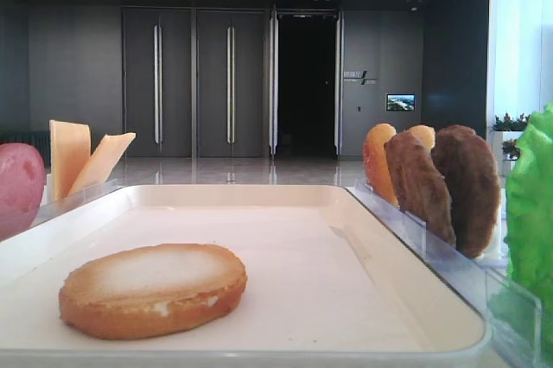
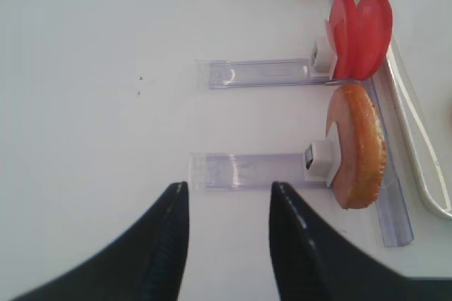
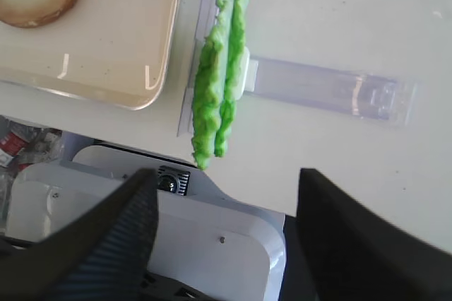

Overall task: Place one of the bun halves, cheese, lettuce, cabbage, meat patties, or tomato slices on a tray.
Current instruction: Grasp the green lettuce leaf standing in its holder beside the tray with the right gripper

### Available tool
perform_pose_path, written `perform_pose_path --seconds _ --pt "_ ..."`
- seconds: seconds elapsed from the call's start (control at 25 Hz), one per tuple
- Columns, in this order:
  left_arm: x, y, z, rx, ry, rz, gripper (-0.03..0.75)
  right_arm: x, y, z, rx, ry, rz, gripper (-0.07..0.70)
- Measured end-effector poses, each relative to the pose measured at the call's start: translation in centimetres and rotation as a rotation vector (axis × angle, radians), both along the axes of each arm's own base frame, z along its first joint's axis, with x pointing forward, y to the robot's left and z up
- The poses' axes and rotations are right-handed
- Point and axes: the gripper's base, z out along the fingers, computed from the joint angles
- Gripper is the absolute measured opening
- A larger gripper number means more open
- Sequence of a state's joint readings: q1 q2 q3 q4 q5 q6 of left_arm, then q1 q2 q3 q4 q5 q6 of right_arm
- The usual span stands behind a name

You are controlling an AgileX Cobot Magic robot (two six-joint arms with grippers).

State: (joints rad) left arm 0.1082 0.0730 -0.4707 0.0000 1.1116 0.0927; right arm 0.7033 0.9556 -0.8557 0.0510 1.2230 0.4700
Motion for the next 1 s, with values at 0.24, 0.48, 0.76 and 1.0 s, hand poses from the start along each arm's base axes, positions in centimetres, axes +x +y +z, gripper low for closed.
perform_pose_path --seconds 0.24,0.48,0.76,1.0 --pt "0.0 0.0 0.0 -0.005 -0.001 0.004 0.293 0.6 0.6 -0.7 -0.016 0.052 -0.064 0.441" --pt "0.0 0.0 0.0 -0.009 -0.001 0.006 0.287 2.0 1.7 -2.3 -0.067 0.109 -0.067 0.441" --pt "0.0 0.0 0.0 -0.009 -0.001 0.006 0.286 3.7 3.1 -4.0 -0.095 0.122 -0.028 0.441" --pt "0.0 0.0 0.0 -0.009 -0.001 0.007 0.286 4.7 4.0 -4.9 -0.088 0.104 0.003 0.441"
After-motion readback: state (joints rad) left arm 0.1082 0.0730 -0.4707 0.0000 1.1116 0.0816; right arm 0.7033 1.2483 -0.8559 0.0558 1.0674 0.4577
